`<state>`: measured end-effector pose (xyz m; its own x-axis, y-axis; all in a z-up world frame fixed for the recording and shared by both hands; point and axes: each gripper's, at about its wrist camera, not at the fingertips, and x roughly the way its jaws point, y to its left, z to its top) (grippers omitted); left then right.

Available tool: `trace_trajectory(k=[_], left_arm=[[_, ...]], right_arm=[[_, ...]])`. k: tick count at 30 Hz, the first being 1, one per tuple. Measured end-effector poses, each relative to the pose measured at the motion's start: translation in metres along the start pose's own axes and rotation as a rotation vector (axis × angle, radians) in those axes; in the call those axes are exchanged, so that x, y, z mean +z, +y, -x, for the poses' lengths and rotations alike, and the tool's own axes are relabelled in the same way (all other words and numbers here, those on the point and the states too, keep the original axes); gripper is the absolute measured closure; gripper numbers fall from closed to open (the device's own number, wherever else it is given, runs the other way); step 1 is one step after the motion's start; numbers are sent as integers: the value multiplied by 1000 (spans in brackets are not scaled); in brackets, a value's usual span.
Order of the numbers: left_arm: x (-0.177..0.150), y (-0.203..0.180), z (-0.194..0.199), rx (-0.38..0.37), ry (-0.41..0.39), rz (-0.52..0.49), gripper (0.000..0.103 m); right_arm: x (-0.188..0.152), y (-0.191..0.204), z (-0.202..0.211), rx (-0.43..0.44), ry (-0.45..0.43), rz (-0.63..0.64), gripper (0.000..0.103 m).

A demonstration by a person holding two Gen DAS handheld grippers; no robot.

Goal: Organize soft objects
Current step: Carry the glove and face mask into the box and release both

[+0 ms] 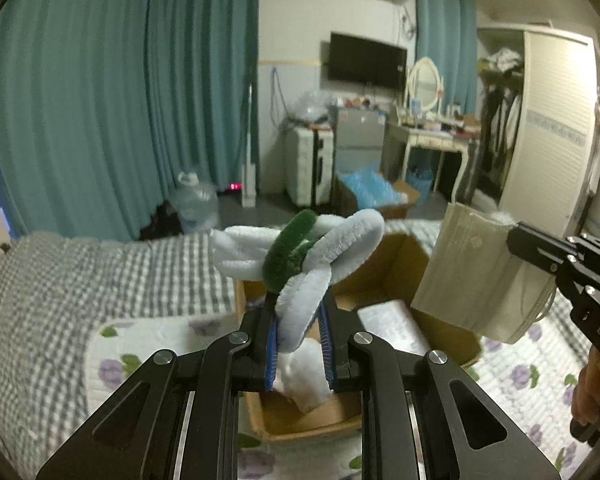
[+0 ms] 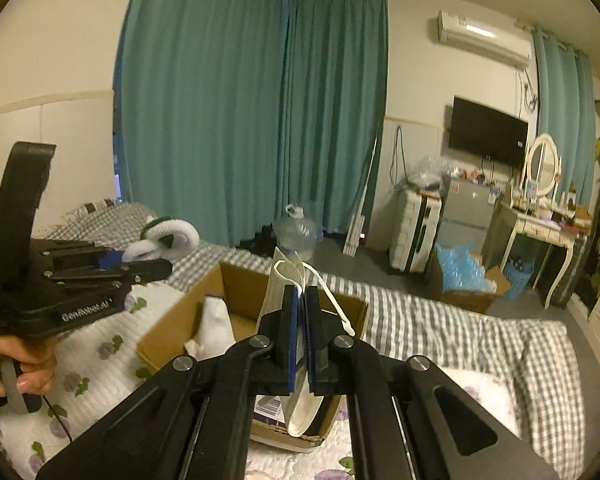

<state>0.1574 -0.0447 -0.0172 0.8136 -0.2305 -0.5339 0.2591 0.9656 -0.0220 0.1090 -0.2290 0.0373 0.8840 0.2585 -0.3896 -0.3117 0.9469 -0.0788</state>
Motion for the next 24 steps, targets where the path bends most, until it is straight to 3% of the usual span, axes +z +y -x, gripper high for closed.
trace_trajectory(k=[10, 16, 22, 24], left_arm=[[-25, -10, -68, -29, 175, -1, 86], [-34, -22, -78, -38, 235, -36, 86], [-32, -29, -78, -18, 268, -45, 83], [-30, -28, -72, -4, 259, -32, 83]], right_arm=[[-36, -2, -70, 2, 128, -13, 100], [-56, 5, -95, 21, 214, 4, 100], [-63, 5, -101, 5, 244, 25, 99], [-62, 4, -98, -11, 238, 24, 93]])
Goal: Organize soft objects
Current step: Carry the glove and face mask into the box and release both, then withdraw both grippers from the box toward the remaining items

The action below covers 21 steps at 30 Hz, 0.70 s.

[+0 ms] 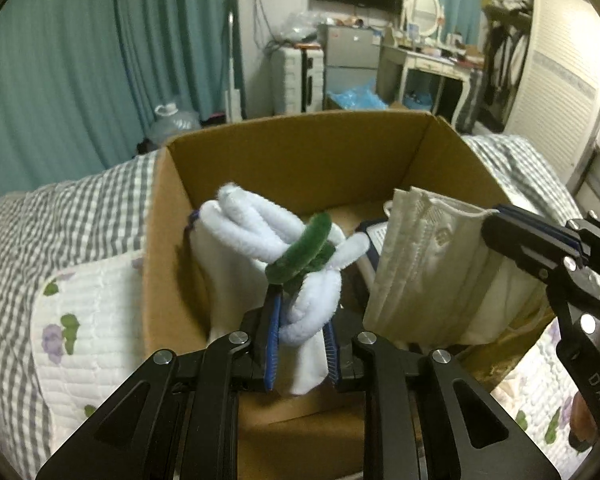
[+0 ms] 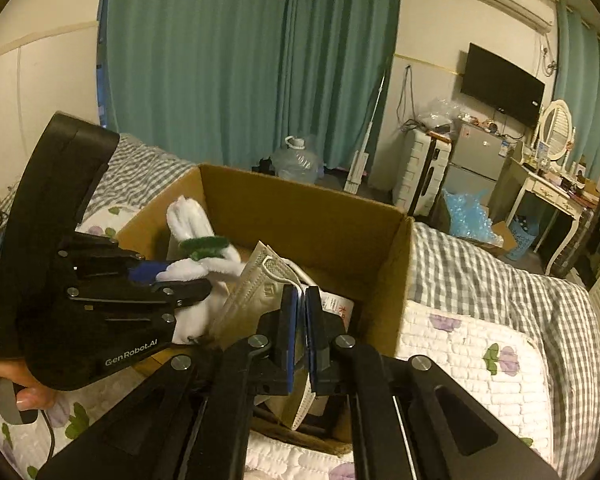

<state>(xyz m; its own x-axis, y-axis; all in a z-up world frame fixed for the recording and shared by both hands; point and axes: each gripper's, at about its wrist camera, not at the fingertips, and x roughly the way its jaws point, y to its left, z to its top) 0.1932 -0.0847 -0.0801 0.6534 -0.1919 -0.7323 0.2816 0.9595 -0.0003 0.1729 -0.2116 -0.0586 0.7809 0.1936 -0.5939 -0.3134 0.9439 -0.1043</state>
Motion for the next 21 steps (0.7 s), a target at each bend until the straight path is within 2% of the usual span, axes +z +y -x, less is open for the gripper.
trace_trajectory(k=[1, 3, 5, 6, 7, 9, 10, 21], left_arm=[[1, 2, 2, 7, -4, 5, 83], [3, 4, 11, 23, -16, 16, 83], [5, 7, 17, 23, -21, 32, 81], [6, 9, 20, 25, -25, 40, 72], [7, 10, 26, 33, -35, 49, 55], [7, 11, 40, 51, -79, 60, 33], [7, 13, 46, 56, -99, 60, 29], [6, 21, 123, 49, -211, 102, 29]], right_arm=[[-1, -1, 3, 0, -7, -4, 89], [-1, -1, 9, -2, -14, -12, 63], [0, -3, 17, -4, -35, -25, 50], [0, -4, 23, -3, -49, -31, 50], [3, -4, 25, -4, -57, -32, 50], [5, -2, 34, -13, -74, -27, 48], [7, -1, 39, -18, -85, -26, 47], [18, 9, 109, -23, -177, -40, 42]])
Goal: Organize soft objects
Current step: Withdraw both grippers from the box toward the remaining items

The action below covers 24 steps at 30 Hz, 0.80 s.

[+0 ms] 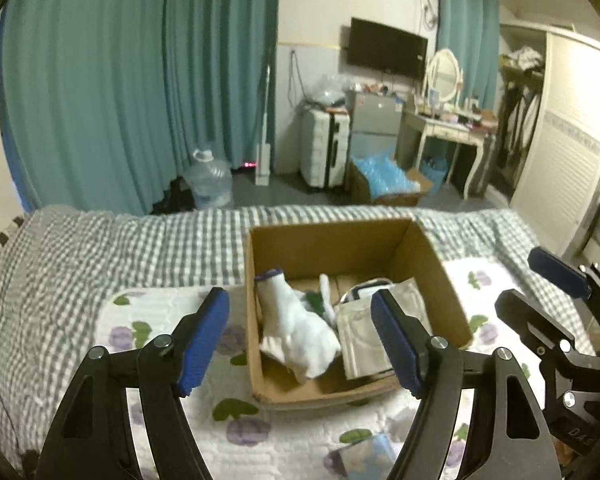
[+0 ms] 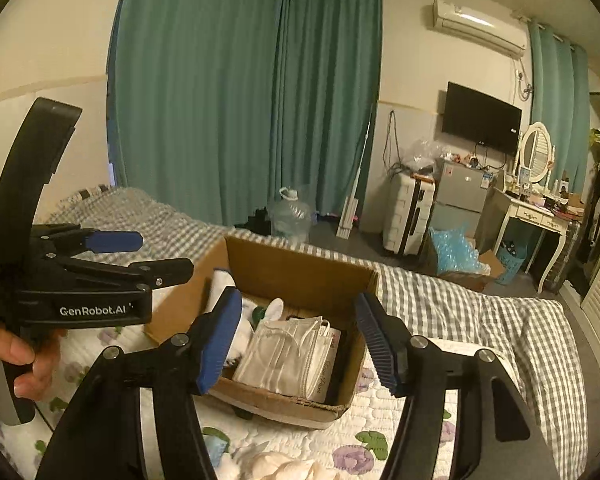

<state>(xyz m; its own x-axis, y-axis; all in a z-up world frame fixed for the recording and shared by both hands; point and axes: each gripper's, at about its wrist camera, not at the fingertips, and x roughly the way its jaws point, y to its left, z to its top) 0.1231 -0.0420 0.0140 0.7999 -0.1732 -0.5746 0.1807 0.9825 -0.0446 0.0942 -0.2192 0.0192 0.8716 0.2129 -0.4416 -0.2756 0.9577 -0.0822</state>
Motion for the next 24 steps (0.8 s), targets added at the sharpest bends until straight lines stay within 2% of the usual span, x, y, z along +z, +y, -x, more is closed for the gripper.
trace_trajectory(k=[8, 11, 12, 13, 14, 17, 24], left_arm=[[3, 7, 54, 10, -70, 16, 28], [1, 11, 70, 15, -91, 26, 27], [1, 12, 75, 13, -94, 30, 23], [1, 11, 79, 14, -94, 33, 14], [2, 12, 82, 15, -95, 38, 11], [0, 12, 95, 26, -123, 43, 10], [-8, 11, 111, 44, -146, 52, 10]], right_arm=[[14, 12, 60, 11, -79, -5, 15], [18, 17, 79, 12, -107, 0, 12], [19, 19, 84, 15, -112, 0, 11], [19, 21, 89, 17, -116, 0, 10], [21, 22, 94, 18, -119, 0, 8], [22, 25, 107, 19, -132, 5, 0], [23, 25, 132, 20, -159, -7, 0]])
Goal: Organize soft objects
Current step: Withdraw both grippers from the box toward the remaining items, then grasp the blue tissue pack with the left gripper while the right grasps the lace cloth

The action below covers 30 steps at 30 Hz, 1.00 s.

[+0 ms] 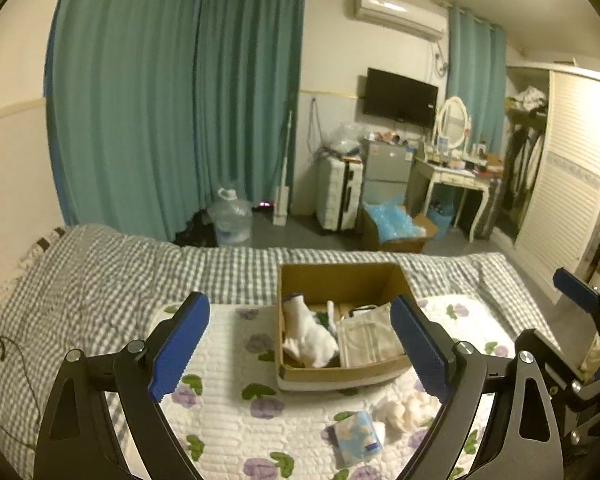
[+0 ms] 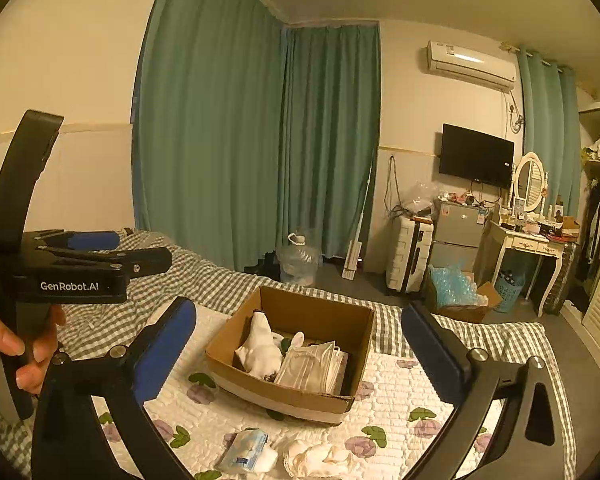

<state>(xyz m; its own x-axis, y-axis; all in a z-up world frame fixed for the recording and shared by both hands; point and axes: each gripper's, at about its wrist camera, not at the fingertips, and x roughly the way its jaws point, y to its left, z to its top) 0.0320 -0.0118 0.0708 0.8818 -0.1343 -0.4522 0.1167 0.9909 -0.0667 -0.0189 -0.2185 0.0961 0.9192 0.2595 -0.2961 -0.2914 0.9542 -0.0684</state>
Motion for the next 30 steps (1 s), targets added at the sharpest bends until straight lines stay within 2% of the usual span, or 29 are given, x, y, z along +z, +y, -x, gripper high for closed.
trace_trajectory(k=[11, 20, 26, 30], left_arm=[[-22, -4, -14, 31, 23, 23, 10], [-63, -29, -61, 16, 173, -34, 10], [-110, -51, -90, 11, 284, -142, 10], [-142, -57, -110, -9, 377, -169, 10]], right_arm=[[-13, -7, 8, 30, 8, 11, 0], [-50, -17, -9, 65, 70, 46, 0], [-84, -31, -25, 73, 144, 24, 0], [-108, -42, -37, 68, 194, 5, 0]])
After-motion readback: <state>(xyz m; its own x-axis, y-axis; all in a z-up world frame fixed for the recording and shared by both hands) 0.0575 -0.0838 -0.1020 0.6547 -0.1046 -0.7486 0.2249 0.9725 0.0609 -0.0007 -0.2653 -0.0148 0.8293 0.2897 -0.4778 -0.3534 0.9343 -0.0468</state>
